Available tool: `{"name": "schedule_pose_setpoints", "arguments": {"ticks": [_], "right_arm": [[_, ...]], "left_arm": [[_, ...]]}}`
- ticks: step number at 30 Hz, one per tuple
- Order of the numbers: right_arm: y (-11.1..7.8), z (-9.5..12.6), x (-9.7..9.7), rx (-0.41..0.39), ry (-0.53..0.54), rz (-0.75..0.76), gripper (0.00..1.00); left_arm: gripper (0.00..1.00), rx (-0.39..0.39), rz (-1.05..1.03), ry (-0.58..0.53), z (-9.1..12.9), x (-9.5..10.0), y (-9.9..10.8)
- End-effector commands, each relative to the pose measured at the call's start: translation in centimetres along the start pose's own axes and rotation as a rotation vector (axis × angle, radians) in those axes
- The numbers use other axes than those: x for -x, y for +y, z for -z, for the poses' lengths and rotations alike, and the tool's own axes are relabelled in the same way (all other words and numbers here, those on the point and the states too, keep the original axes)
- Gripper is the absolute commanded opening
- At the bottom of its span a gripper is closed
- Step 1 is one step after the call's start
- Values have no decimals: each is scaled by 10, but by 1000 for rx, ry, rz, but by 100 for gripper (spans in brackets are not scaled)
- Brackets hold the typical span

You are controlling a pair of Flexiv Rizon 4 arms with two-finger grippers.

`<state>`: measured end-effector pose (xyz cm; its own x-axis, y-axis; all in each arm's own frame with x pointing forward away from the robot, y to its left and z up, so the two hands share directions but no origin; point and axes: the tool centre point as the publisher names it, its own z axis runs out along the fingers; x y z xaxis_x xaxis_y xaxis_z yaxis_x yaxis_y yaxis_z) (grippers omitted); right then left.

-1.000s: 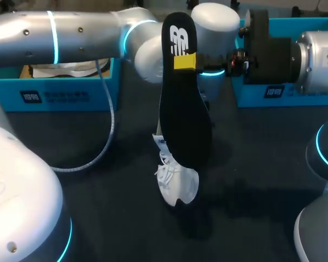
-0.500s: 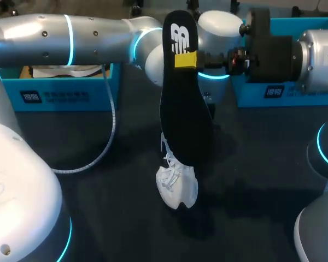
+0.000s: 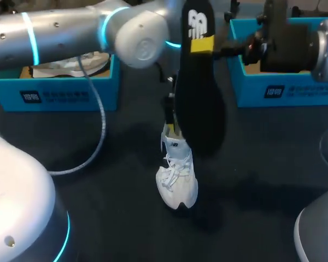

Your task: Take the shoe out of the shoebox, open the shoe tongue, remove and reinsert the insole, then place the shoe into the shoebox

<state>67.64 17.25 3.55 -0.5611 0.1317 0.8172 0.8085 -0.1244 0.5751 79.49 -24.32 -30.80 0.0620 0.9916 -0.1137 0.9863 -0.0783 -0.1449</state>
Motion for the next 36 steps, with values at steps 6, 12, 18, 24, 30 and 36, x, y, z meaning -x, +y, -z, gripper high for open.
{"name": "schedule_pose_setpoints", "arguments": {"ticks": [6,12,18,24,30,36], "right_arm": [[2,38,11,66,14,-70,0],[4,39,33,50,21,-172,0],[3,39,53,50,38,-278,0],[3,41,74,43,33,-384,0],[5,40,78,28,33,-378,0],[5,40,78,28,33,-378,0]], "left_arm": [[100,65,-6,-299,42,-26,-6],[100,91,-18,-425,72,-28,-6],[100,123,-49,-535,101,-31,-7],[100,135,-78,-632,121,-31,-11],[100,125,-113,-722,138,-36,-18],[100,176,-173,-827,160,-45,-33]]}}
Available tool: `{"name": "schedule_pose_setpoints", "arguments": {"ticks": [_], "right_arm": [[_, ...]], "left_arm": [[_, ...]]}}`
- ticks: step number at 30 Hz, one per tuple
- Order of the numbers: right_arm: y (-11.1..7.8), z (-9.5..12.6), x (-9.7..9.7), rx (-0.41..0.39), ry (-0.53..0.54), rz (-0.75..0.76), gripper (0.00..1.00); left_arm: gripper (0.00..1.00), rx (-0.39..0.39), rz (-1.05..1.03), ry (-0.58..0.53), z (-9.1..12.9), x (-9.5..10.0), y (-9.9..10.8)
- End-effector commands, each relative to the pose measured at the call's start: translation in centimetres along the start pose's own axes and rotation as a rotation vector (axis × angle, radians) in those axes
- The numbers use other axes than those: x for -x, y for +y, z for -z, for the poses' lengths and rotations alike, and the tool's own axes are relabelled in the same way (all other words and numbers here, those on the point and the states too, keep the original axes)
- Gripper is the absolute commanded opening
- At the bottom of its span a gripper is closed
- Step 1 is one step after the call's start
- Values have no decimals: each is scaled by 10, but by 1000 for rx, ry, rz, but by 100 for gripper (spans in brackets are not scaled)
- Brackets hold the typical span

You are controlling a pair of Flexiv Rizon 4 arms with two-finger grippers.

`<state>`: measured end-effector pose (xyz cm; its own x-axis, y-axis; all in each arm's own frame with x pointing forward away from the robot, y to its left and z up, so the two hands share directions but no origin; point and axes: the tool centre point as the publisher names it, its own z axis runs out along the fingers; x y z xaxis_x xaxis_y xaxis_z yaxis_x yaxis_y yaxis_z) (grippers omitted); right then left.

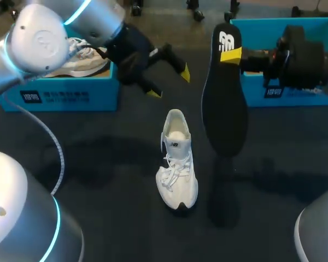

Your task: Take the shoe out of the shoebox, open the shoe tongue, remove and reinsert the insole, then place the shoe into the shoebox

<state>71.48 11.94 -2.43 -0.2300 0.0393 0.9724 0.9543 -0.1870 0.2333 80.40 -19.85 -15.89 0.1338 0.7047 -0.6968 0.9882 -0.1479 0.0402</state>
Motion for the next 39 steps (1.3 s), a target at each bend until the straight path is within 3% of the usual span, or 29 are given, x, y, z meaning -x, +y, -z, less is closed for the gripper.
{"name": "schedule_pose_setpoints", "arguments": {"ticks": [1,9,12,15,21,36,39], "right_arm": [[2,-4,0,-1,-1,0,0],[2,-4,0,-1,-1,0,0],[5,2,5,145,11,-92,0],[13,1,15,196,-38,-177,0],[30,-2,35,224,-79,-242,0],[73,-24,77,117,-154,-377,0],[78,-28,83,99,-159,-407,0]], "left_arm": [[100,46,-38,-190,21,-6,-18],[100,85,-118,-343,46,3,-27],[100,81,-109,-409,51,5,-29],[100,86,-127,-417,54,-1,-31],[100,86,-127,-417,54,-1,-31],[100,86,-127,-417,54,-1,-31],[100,102,-93,-479,57,-3,-32]]}}
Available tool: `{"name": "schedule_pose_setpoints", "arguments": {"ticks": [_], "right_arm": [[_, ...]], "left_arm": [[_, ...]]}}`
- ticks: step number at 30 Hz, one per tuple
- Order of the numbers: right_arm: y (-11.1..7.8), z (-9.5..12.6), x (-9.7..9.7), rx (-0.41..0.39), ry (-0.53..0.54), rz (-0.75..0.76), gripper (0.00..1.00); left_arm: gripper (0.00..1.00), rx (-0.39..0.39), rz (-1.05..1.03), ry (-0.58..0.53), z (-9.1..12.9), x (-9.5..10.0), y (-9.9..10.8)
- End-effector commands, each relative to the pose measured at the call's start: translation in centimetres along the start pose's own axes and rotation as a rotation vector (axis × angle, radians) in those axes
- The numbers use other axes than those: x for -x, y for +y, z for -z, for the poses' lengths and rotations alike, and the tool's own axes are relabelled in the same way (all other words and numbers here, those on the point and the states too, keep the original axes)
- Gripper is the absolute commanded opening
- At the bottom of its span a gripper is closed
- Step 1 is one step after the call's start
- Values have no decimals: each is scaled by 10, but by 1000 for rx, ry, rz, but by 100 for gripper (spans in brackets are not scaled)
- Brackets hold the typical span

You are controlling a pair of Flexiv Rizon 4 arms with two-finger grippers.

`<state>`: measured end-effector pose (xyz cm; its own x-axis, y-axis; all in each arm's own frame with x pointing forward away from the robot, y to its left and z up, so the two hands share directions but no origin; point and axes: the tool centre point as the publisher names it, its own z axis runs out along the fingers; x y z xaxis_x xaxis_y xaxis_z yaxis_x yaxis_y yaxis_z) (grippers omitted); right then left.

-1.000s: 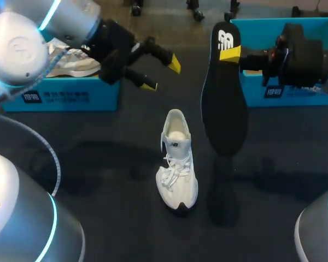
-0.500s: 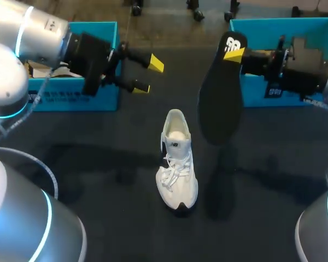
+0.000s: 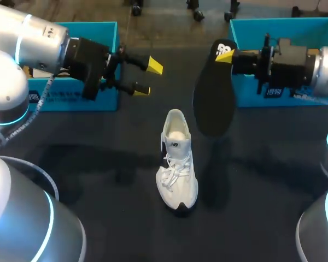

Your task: Take the shoe out of the shoebox, open the shoe tongue, remove and reinsert the insole, then place the shoe into the shoebox

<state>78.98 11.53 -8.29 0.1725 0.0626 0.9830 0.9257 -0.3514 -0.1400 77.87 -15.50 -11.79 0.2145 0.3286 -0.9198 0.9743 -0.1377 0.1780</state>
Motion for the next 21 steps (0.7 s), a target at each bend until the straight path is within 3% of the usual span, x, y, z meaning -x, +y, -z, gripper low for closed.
{"name": "schedule_pose_setpoints", "arguments": {"ticks": [1,21], "right_arm": [[19,-23,0,-47,-34,-22,0],[34,-69,4,-121,-20,-82,0]], "left_arm": [[100,36,22,-63,2,-4,-2],[100,147,86,-276,-31,14,4]]}}
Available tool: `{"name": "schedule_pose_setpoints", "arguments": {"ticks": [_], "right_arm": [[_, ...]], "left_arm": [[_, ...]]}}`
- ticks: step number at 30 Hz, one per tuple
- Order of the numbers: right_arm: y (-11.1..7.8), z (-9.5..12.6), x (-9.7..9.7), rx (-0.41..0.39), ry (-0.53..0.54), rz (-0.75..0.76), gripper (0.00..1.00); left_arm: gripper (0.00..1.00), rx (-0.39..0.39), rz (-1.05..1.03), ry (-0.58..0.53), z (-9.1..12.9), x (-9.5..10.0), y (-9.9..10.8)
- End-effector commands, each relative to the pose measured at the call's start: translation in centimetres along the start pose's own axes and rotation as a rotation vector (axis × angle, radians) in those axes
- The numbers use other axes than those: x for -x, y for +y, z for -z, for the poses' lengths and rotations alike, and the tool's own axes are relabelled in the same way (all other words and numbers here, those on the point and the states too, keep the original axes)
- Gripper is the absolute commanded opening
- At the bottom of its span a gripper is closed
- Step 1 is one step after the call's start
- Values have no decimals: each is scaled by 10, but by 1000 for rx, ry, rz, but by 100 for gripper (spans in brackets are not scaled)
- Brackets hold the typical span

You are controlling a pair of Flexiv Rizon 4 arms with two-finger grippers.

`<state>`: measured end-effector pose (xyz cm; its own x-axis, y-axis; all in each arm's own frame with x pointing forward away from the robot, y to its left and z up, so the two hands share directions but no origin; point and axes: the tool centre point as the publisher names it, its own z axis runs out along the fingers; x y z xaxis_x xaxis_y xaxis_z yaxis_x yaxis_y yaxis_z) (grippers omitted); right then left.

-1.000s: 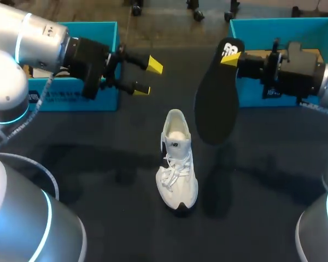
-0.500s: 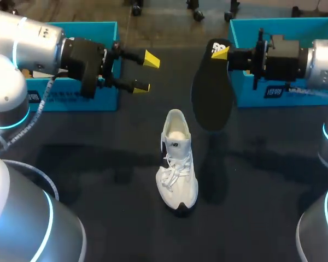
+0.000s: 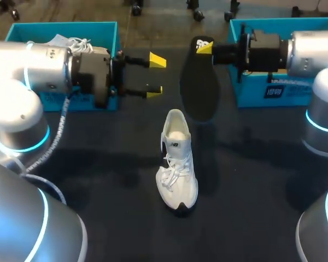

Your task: Take the shoe out of the shoebox, open the shoe tongue, remove and reinsert the insole, then place the shoe into the shoebox

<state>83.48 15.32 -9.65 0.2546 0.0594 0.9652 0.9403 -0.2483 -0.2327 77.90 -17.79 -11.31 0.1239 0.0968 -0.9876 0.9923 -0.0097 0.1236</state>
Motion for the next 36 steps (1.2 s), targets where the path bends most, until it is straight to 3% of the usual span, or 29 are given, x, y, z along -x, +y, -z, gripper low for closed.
{"name": "schedule_pose_setpoints", "arguments": {"ticks": [1,3,4,6,8,10,11,12,13,15,19,25,26,27,28,36], "right_arm": [[6,-19,1,-9,2,0,0],[6,-24,1,-22,6,2,0],[6,-26,2,-27,6,2,0],[6,-29,2,-36,6,-2,0],[5,-32,4,-40,8,-4,0],[5,-35,4,-46,12,-4,0],[5,-36,4,-47,14,-4,0],[5,-37,4,-47,16,-3,0],[5,-38,4,-49,17,-3,0],[5,-40,5,-52,19,-3,0],[2,-43,5,-58,26,-3,0],[-5,-43,6,-41,54,22,0],[-6,-42,7,-38,61,23,9],[-9,-40,8,-26,64,41,96],[-10,-38,9,-20,65,51,100],[-22,-15,15,-25,19,197,100]], "left_arm": [[100,32,0,-30,-13,-1,-2],[98,41,7,-53,-16,1,-1],[77,53,1,-61,-18,1,-1],[67,59,5,-72,-20,3,0],[49,61,15,-85,-24,5,0],[46,65,23,-96,-27,6,0],[38,62,25,-97,-28,6,1],[23,62,24,-95,-30,6,1],[18,62,28,-97,-32,6,1],[18,62,28,-95,-35,5,1],[0,61,37,-103,-42,4,1],[0,57,54,-99,-48,-1,1],[0,54,60,-100,-48,-1,1],[0,48,65,-102,-48,-1,0],[0,43,69,-103,-46,0,0],[0,5,132,-97,-31,6,-6]]}}
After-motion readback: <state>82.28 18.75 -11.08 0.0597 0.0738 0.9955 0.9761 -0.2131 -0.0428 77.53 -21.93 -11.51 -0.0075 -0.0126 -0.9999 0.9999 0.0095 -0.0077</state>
